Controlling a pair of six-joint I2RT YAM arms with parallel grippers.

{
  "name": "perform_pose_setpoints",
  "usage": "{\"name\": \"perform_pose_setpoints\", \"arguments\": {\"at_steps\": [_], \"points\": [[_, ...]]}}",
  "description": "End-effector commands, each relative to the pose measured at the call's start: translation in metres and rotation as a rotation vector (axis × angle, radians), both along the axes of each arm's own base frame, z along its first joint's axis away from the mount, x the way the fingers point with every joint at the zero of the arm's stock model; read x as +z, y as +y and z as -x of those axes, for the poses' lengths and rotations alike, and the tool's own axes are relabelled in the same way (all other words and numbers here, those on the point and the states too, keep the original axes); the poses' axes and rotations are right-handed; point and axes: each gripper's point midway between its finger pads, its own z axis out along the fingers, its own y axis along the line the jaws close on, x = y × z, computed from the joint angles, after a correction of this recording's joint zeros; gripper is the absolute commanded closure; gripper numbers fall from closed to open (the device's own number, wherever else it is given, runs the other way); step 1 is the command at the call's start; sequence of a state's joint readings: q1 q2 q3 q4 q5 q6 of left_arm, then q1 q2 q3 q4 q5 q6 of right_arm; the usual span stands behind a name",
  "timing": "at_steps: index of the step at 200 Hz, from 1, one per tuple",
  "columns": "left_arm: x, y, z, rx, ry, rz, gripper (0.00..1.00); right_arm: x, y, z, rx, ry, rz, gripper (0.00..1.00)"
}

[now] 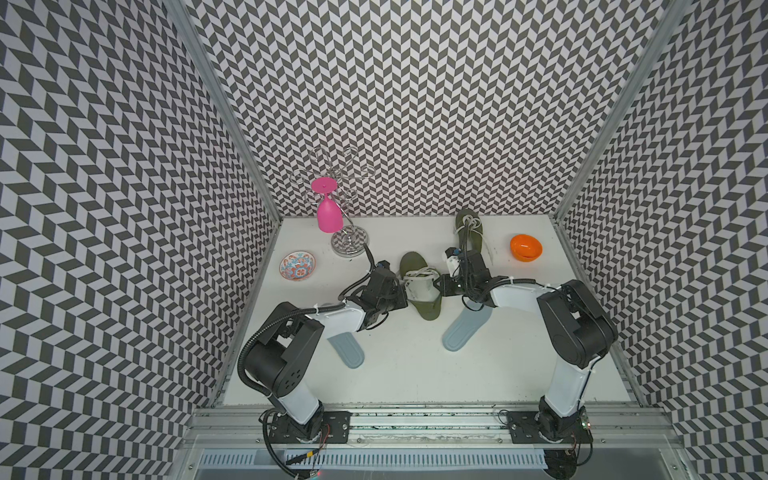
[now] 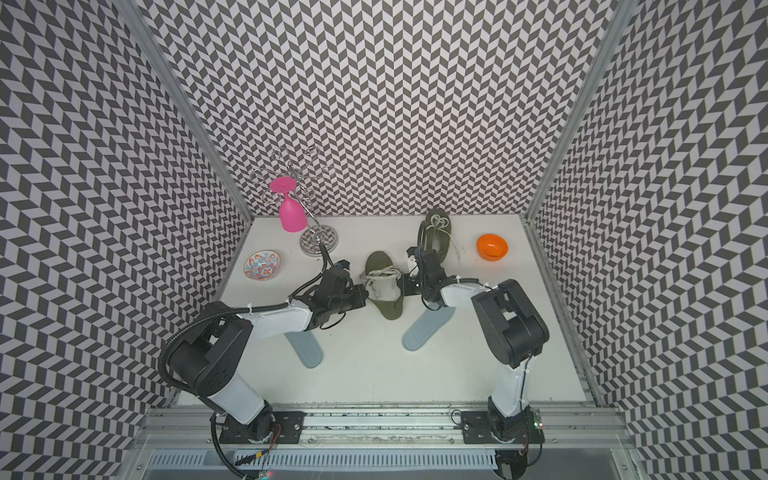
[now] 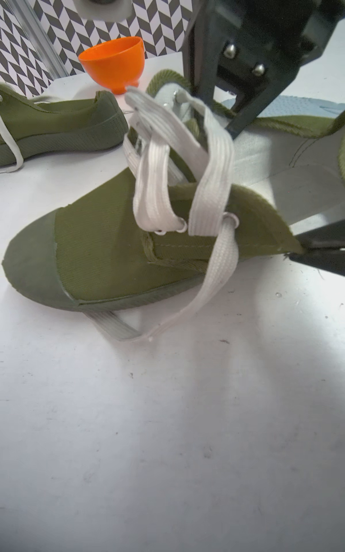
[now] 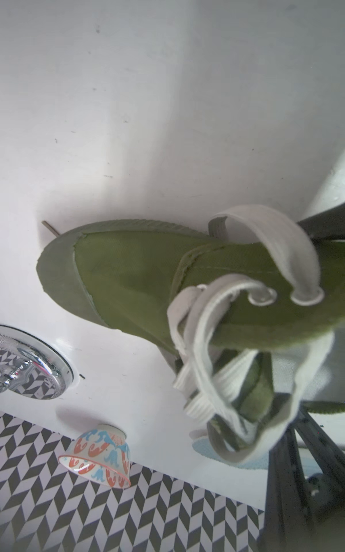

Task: Insert the insole into the shoe
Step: Adjust the shoe at the center of the board.

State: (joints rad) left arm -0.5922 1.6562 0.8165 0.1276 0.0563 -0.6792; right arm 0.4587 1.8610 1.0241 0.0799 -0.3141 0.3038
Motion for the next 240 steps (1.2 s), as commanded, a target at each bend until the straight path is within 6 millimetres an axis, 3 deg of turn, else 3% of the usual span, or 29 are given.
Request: {"name": "perform_pose_setpoints", "arguments": {"at_steps": [1, 23, 74, 92, 128, 159, 185, 240], "points": [[-0.002, 0.003, 0.000, 0.000, -0.005, -0.135, 0.80, 0.012, 0.016, 0.000, 0.064, -0.053, 0.011, 0.85], [0.005, 0.006, -0.008, 0.004, -0.036, -0.202, 0.56, 0.019, 0.021, 0.000, 0.071, -0.071, 0.011, 0.83], [0.022, 0.005, -0.008, -0.050, -0.069, -0.268, 0.40, 0.016, 0.021, -0.003, 0.068, -0.067, 0.019, 0.79], [0.037, 0.006, -0.012, -0.067, -0.113, -0.349, 0.24, 0.019, 0.021, -0.004, 0.067, -0.076, 0.017, 0.77], [0.056, 0.015, -0.028, -0.113, -0.226, -0.661, 0.21, 0.022, 0.022, -0.006, 0.078, -0.081, 0.024, 0.75], [0.049, 0.008, -0.039, -0.289, -0.261, -0.825, 0.19, 0.023, 0.022, -0.006, 0.083, -0.083, 0.030, 0.74], [0.030, -0.003, -0.050, -0.421, -0.231, -0.854, 0.19, 0.022, 0.020, -0.007, 0.082, -0.075, 0.027, 0.73], [0.023, -0.021, -0.076, -0.539, -0.260, -0.893, 0.19, 0.021, 0.016, -0.010, 0.081, -0.068, 0.027, 0.71]]}}
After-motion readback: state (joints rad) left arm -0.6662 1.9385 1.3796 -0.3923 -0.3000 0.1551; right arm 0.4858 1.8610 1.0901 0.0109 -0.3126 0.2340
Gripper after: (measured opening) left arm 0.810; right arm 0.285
